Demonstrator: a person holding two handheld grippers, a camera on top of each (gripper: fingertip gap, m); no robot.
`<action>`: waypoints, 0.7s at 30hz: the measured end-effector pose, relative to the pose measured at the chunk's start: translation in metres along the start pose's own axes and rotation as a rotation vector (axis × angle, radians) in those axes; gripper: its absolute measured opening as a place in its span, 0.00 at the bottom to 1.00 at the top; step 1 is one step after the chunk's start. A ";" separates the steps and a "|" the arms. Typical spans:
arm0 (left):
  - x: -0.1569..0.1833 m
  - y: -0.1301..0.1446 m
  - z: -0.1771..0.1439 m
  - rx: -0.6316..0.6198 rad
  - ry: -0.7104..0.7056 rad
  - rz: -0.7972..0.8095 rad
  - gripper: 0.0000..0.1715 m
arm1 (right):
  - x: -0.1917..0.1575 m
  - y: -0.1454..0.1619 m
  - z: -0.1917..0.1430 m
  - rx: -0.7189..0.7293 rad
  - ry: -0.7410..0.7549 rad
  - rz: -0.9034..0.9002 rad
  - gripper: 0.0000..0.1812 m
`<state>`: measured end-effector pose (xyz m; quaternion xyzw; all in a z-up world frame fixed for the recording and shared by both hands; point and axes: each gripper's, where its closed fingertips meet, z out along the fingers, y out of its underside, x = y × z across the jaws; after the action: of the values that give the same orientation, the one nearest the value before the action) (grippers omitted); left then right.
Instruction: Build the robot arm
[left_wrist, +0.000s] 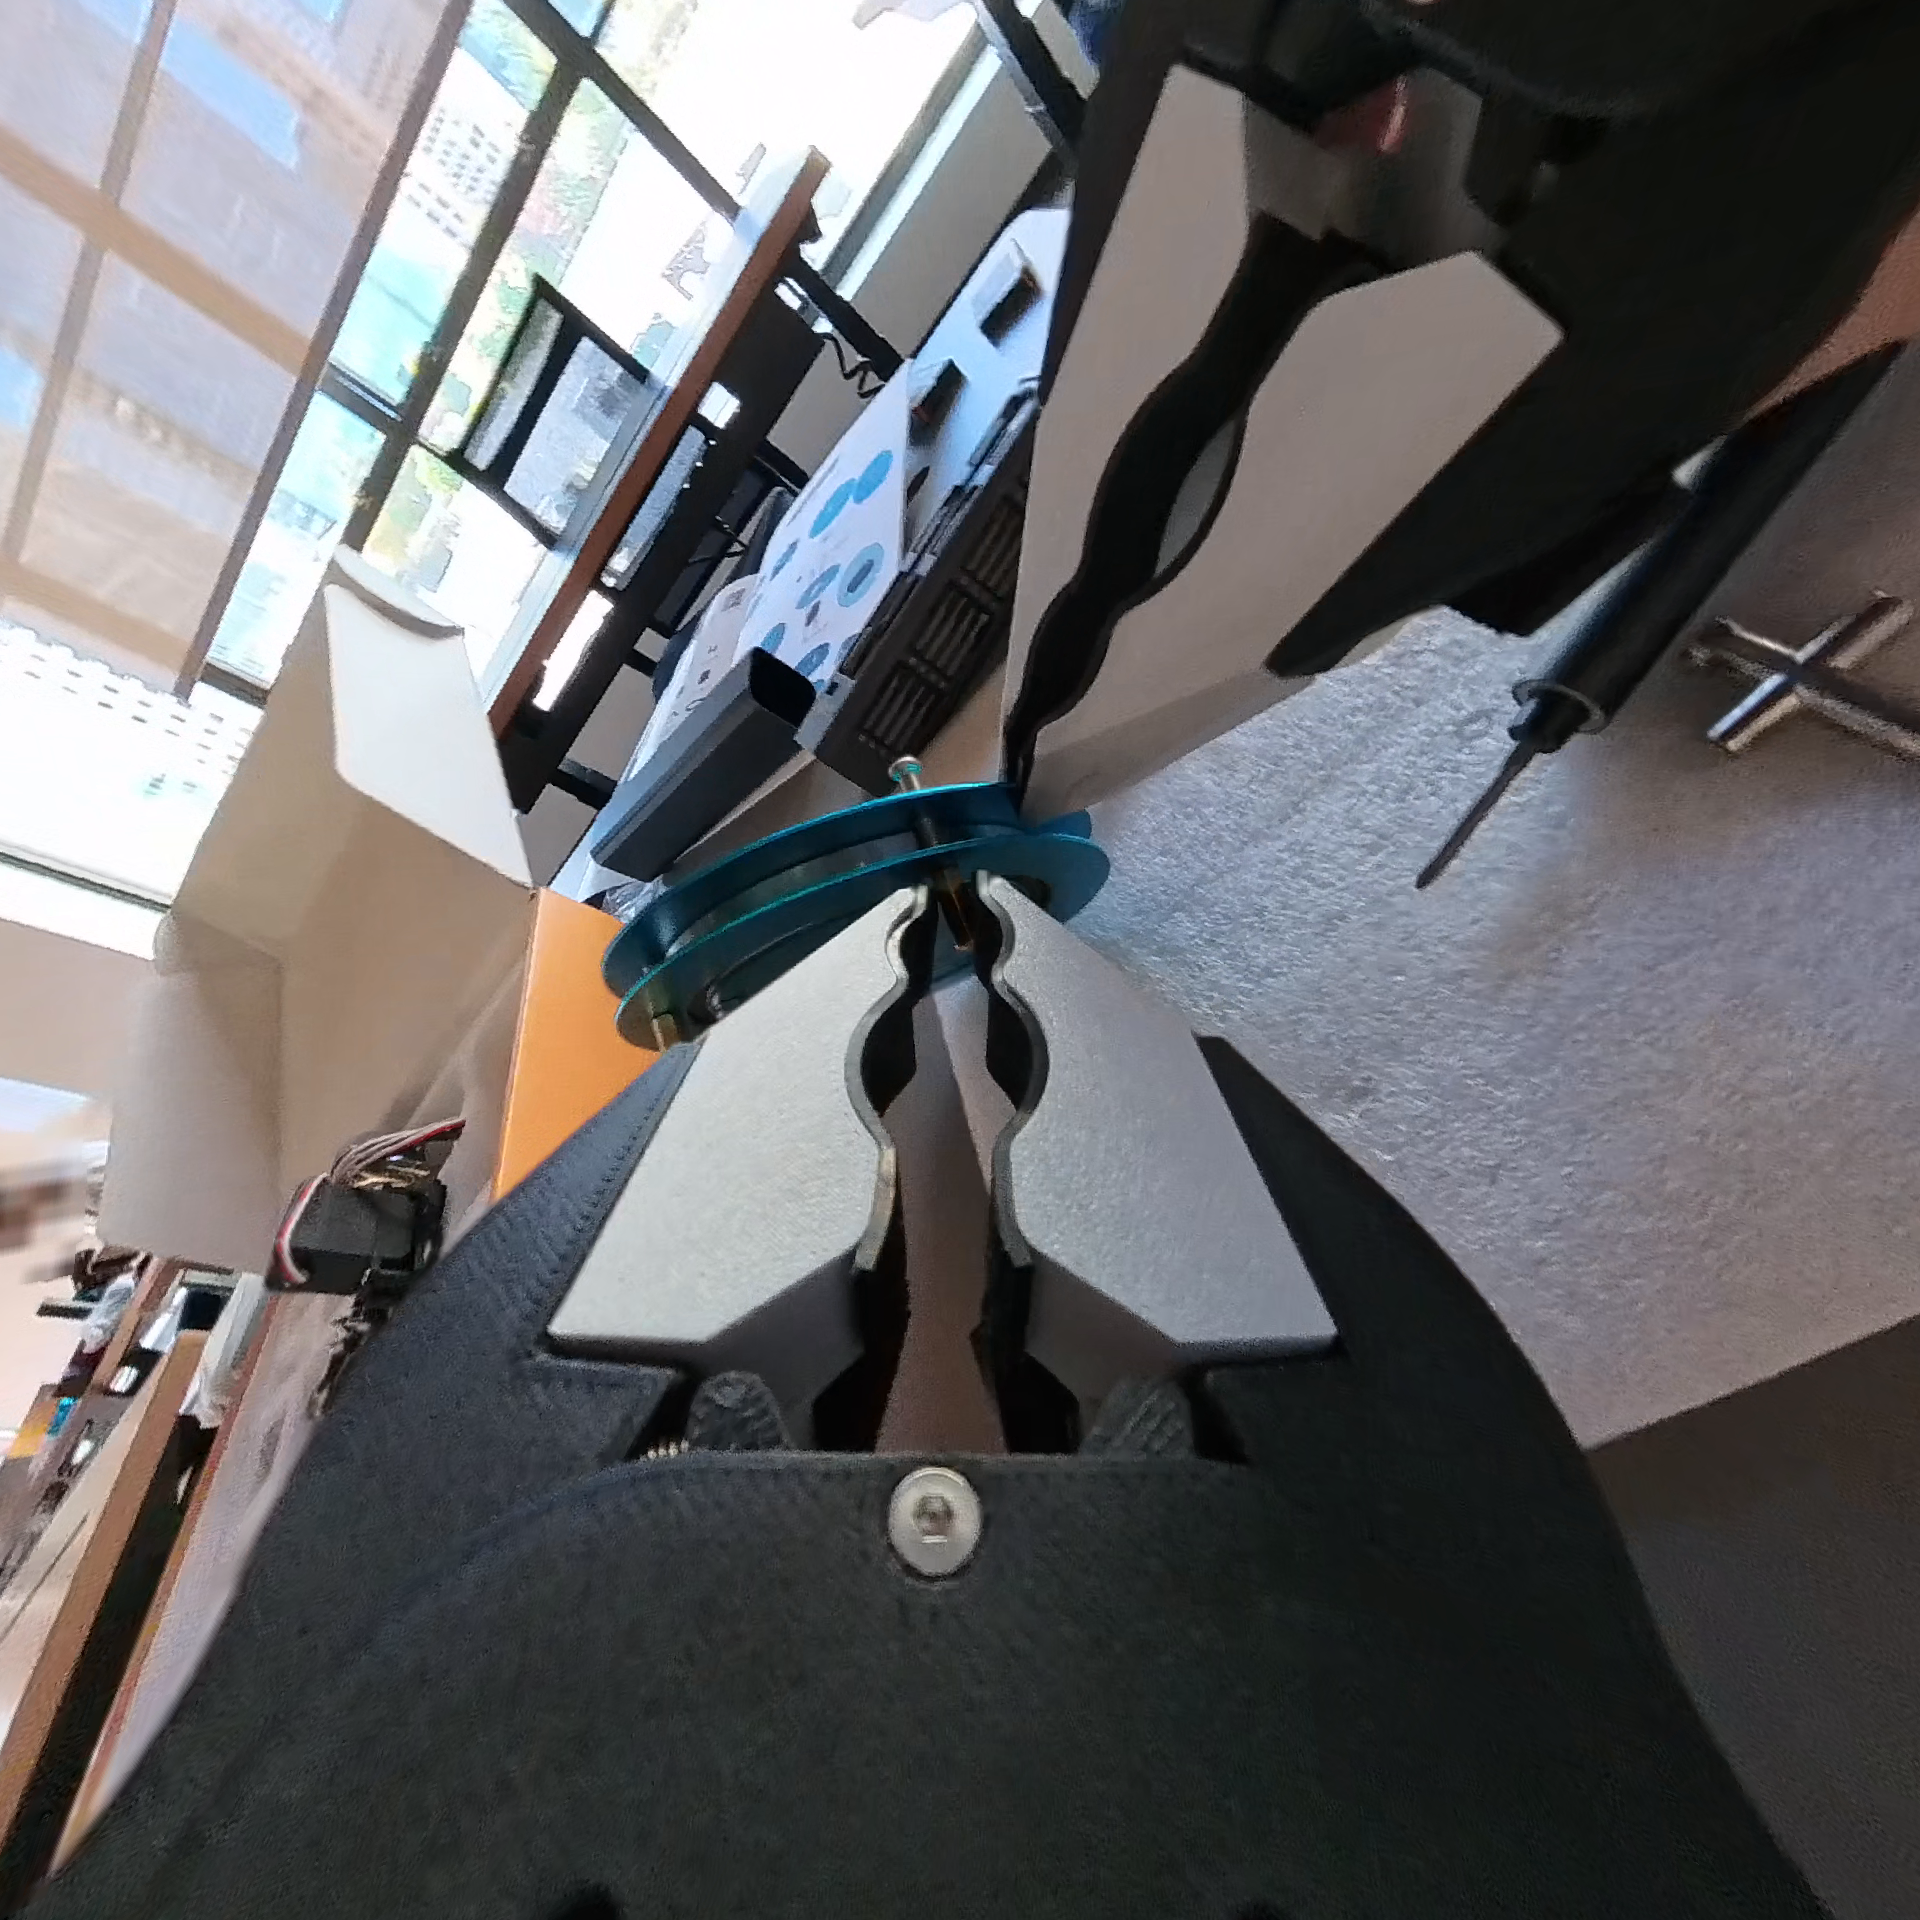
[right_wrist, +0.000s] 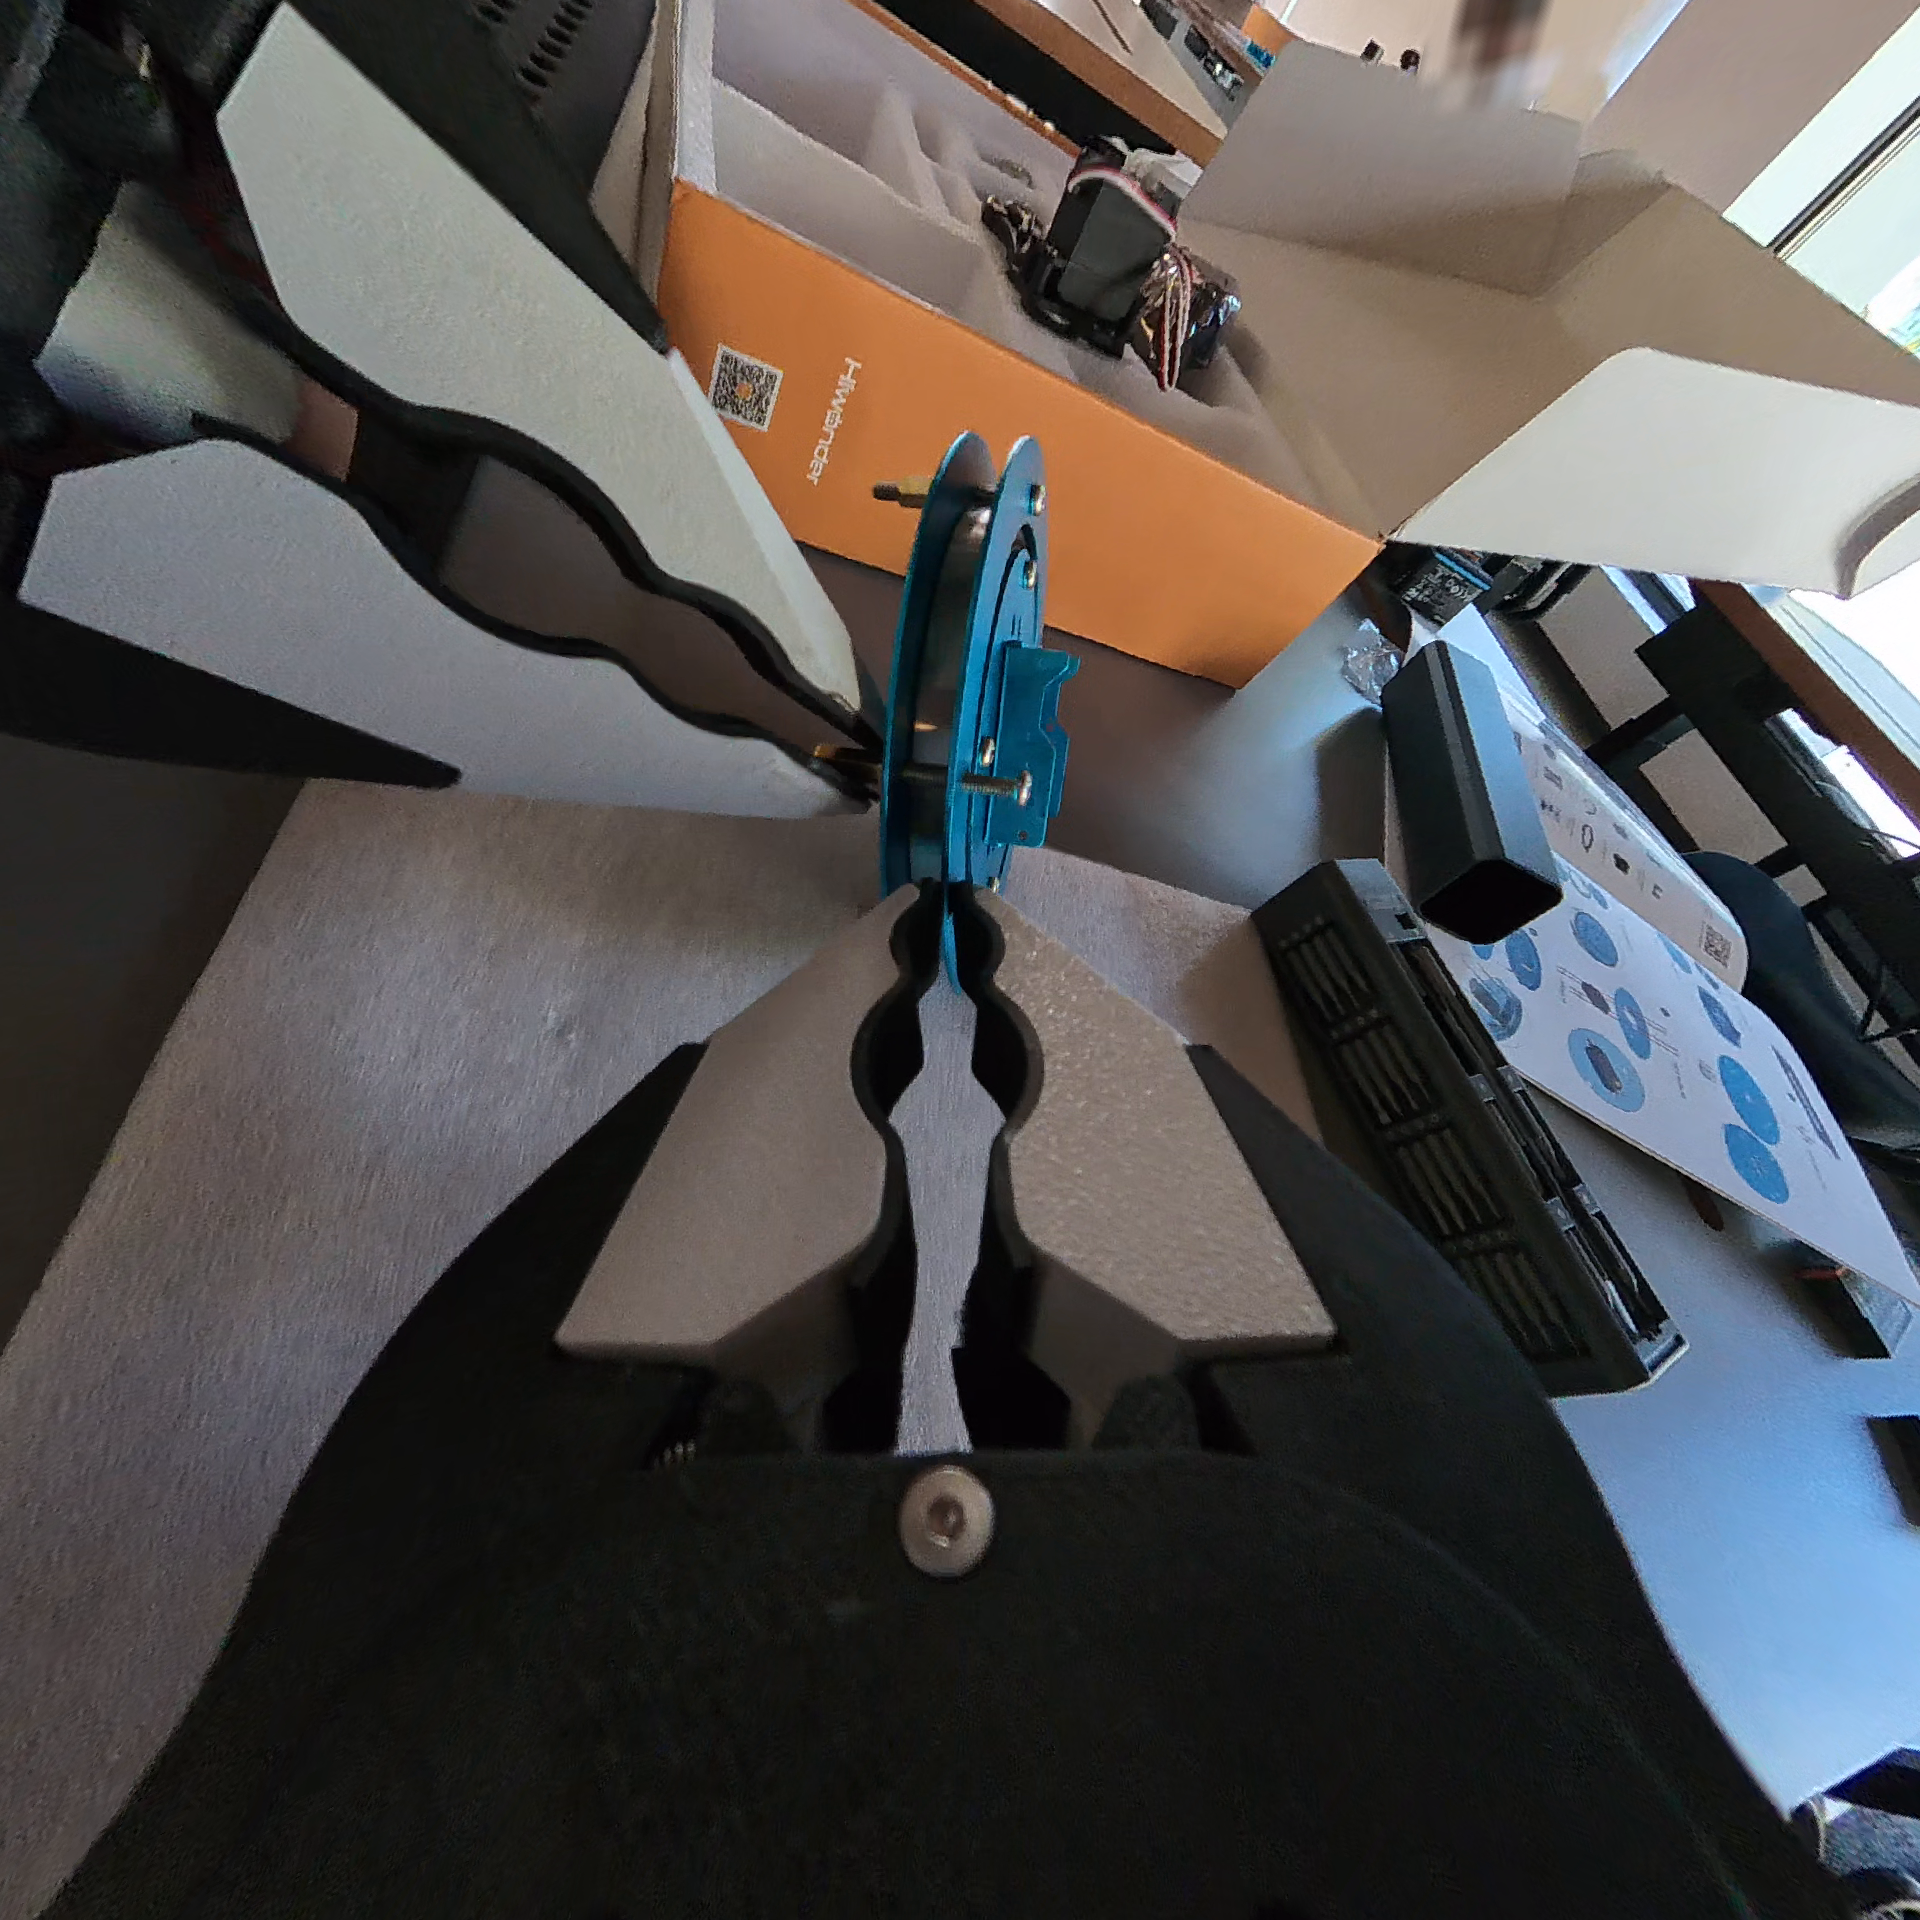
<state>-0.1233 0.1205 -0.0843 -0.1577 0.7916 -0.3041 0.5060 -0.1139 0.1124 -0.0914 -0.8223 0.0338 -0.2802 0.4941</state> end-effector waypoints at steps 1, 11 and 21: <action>-0.003 -0.001 -0.001 0.008 -0.019 -0.017 0.03 | 0.001 -0.003 -0.001 0.012 0.002 0.011 0.00; -0.036 -0.001 -0.004 0.049 -0.103 -0.149 0.02 | 0.011 -0.033 0.006 0.010 -0.141 0.143 0.00; -0.051 0.003 0.001 0.052 -0.111 -0.219 0.02 | 0.023 -0.042 0.024 -0.032 -0.160 0.073 0.00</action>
<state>-0.1001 0.1512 -0.0506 -0.2465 0.7323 -0.3687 0.5168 -0.0926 0.1450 -0.0552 -0.8480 0.0286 -0.1946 0.4922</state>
